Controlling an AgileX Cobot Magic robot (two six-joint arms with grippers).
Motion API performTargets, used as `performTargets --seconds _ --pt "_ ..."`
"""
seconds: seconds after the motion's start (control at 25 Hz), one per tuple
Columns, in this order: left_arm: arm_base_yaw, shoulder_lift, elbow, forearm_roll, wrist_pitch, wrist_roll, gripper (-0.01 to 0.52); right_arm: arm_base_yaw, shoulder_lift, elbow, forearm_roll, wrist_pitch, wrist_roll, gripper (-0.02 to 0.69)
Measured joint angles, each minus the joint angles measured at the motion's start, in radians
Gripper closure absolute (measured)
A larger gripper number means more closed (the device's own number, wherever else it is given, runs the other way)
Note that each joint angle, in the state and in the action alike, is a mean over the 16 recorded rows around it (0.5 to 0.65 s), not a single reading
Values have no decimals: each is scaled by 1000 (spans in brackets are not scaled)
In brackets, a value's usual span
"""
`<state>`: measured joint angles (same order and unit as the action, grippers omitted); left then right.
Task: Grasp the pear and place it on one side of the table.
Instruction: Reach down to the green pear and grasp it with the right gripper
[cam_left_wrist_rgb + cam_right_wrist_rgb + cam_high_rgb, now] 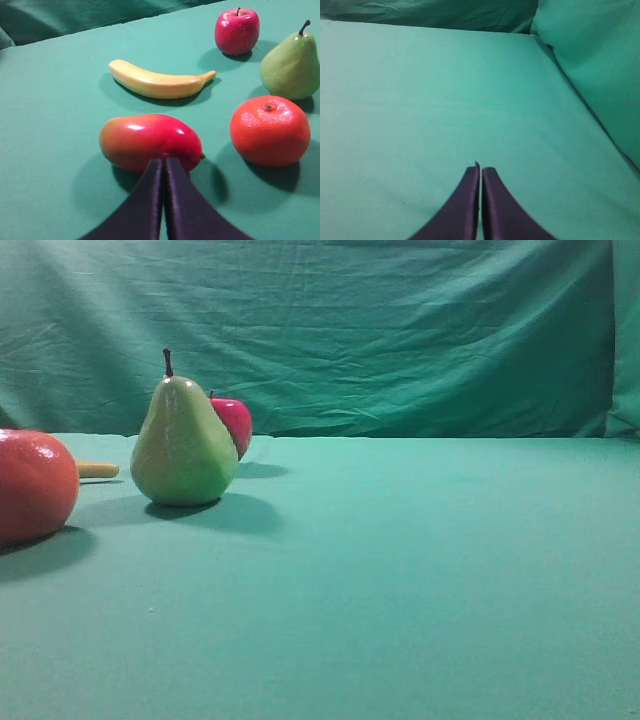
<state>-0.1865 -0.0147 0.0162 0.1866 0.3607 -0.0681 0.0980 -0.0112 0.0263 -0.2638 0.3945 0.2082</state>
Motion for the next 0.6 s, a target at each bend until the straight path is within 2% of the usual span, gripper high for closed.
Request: performTargets --seconds 0.6 --pt "0 0 0 0 0 0 514 0 0 0 -2 -3 2 665"
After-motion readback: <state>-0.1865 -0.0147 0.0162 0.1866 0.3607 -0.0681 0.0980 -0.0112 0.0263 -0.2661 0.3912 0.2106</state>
